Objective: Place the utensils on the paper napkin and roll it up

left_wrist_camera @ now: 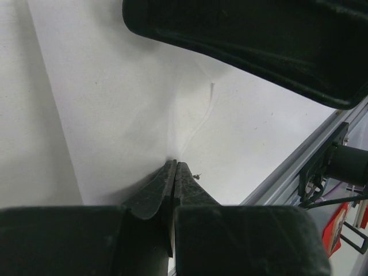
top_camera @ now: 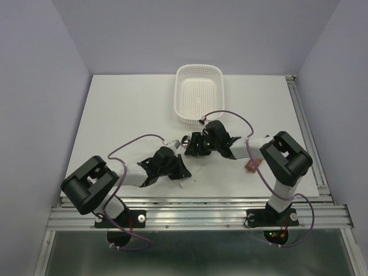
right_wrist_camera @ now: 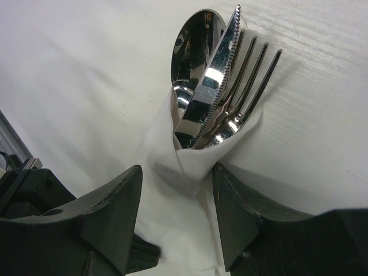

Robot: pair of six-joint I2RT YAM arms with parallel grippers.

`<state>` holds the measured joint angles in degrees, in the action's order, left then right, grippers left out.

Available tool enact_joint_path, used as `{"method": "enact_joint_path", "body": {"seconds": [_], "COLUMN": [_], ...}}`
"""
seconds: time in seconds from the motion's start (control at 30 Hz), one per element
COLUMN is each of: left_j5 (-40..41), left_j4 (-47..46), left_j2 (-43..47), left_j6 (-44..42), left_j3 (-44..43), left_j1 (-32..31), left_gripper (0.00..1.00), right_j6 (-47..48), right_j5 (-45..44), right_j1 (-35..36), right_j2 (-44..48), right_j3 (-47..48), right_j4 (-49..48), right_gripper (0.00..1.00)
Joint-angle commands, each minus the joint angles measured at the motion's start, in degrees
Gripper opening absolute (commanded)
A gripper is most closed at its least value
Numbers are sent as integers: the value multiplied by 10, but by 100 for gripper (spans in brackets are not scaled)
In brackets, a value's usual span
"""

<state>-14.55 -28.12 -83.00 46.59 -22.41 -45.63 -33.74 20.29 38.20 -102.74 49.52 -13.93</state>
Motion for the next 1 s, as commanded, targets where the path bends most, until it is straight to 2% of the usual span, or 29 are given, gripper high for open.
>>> {"method": "enact_joint_path", "body": {"seconds": [0.0, 0.23, 0.47, 0.63, 0.8, 0.9, 0.93, 0.97], "left_j5": [16, 16, 16, 16, 15, 13, 14, 16], "left_j4": [33, 33, 33, 33, 37, 59, 80, 93], "left_j2": [7, 8, 6, 7, 14, 28, 32, 38], "left_j6": [-11, -12, -11, -11, -4, -4, -6, -8], "left_j3": [19, 22, 22, 21, 17, -3, -22, -32], "left_j1": [2, 3, 3, 3, 3, 4, 4, 4], "left_gripper": [8, 8, 8, 7, 7, 14, 24, 27], "right_j6": [-25, -31, -37, -41, -41, -34, -29, -29], "right_j5": [-22, -35, -33, -24, -25, -30, -32, -33], "right_j1": [16, 23, 23, 23, 24, 24, 23, 23], "right_j2": [-16, -18, -19, -25, -15, -4, 3, 7], "right_j3": [-21, -35, -47, -54, -69, -75, -77, -79], "right_j4": [9, 7, -7, -28, -41, -44, -48, -50], "right_gripper": [58, 54, 43, 32, 13, 1, 1, 1]}}
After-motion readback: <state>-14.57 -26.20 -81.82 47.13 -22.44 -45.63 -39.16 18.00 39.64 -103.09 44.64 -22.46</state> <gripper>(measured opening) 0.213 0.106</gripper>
